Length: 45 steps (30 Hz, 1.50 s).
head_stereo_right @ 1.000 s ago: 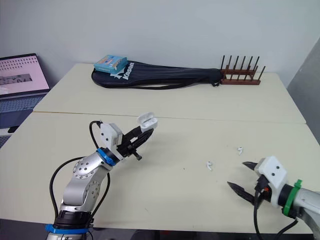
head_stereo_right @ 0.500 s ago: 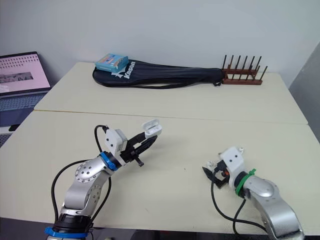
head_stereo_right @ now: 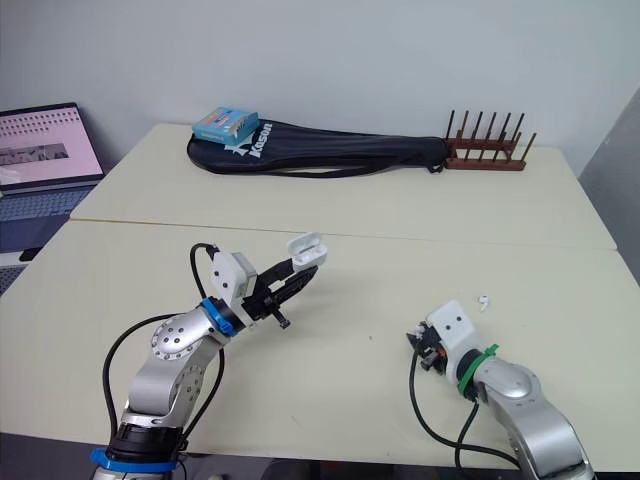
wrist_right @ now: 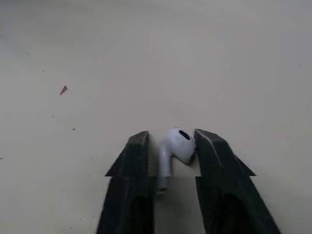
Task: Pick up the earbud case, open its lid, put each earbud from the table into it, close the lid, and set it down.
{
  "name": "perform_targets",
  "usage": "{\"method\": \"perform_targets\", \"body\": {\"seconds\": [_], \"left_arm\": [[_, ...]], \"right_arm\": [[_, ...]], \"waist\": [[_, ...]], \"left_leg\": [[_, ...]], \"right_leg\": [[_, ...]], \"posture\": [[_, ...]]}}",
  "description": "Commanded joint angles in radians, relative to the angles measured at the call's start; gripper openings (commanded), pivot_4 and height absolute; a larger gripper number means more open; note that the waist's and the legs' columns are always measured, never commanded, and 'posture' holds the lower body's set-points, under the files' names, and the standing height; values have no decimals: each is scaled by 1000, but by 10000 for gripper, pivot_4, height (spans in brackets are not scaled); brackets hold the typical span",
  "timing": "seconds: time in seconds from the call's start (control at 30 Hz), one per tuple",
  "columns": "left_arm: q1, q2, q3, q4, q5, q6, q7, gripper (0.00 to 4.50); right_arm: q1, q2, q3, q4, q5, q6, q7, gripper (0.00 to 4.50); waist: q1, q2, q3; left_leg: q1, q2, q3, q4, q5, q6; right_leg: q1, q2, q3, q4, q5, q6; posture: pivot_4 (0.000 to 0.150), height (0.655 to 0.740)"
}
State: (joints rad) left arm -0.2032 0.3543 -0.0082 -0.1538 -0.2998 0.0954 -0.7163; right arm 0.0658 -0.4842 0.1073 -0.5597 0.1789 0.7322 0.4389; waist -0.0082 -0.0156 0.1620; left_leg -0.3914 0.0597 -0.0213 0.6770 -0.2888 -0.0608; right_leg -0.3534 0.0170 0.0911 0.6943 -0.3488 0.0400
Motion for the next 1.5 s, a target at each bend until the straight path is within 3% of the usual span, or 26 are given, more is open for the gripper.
{"method": "perform_targets", "body": {"seconds": [0.03, 0.13, 0.33, 0.5, 0.63, 0.87, 1.4, 1.5], "left_arm": [[-8, 3, -7, -54, -5, -3, 7, 7414], [-8, 5, -13, -62, -9, 6, 7, 7414], [-8, 10, -24, -86, -14, 23, 2, 7414], [17, 15, -27, -127, -17, 44, 7, 7414], [40, 21, -27, -163, -23, 63, 11, 7414], [63, 35, -21, -202, -31, 92, 11, 7414], [51, 24, -33, -184, -25, 93, 11, 7414], [50, 21, -34, -178, -25, 90, 9, 7414]], "right_arm": [[6, -47, -23, -2, -5, 19, 17, 4335], [-15, -125, -34, 5, 31, -26, 128, 4335], [-81, -404, -92, 155, 112, -359, 570, 4335], [-110, -617, -100, 369, 83, -633, 877, 4335], [-125, -707, -79, 509, 39, -832, 1026, 4335], [-146, -749, -54, 648, -2, -996, 1123, 4335], [-145, -712, -16, 716, -43, -1037, 1096, 4335], [-147, -704, -11, 724, -47, -1045, 1090, 14498]], "waist": [[0, 0, 0], [0, 0, 0], [0, 0, 1], [1, 0, 1], [2, 1, 1], [2, 1, 1], [3, 1, 1], [3, 1, 1]], "left_leg": [[0, 0, 0, 0, 0, 0], [0, 0, 0, 0, 0, 0], [-1, -1, 0, 0, 0, 0], [-2, 0, 1, -1, -1, 2], [-2, 1, 1, -1, -2, 3], [0, 1, 1, 0, -2, 3], [1, 1, 0, 0, -1, 2], [2, 1, 0, 0, -1, 2]], "right_leg": [[0, 0, 0, 0, 0, 0], [0, 0, -1, -1, 0, 0], [1, 0, -2, -4, 0, 0], [1, 0, -3, -7, 0, 0], [2, -1, -2, -8, 0, 0], [3, -1, -1, -8, 0, 0], [4, -1, -1, -8, 0, 0], [6, -1, -1, -8, 0, 0]], "posture": [[1500, 7315], [1500, 7315], [1500, 7315], [1500, 7315], [1500, 7315], [1500, 7315], [1500, 7315], [1500, 7315]]}}
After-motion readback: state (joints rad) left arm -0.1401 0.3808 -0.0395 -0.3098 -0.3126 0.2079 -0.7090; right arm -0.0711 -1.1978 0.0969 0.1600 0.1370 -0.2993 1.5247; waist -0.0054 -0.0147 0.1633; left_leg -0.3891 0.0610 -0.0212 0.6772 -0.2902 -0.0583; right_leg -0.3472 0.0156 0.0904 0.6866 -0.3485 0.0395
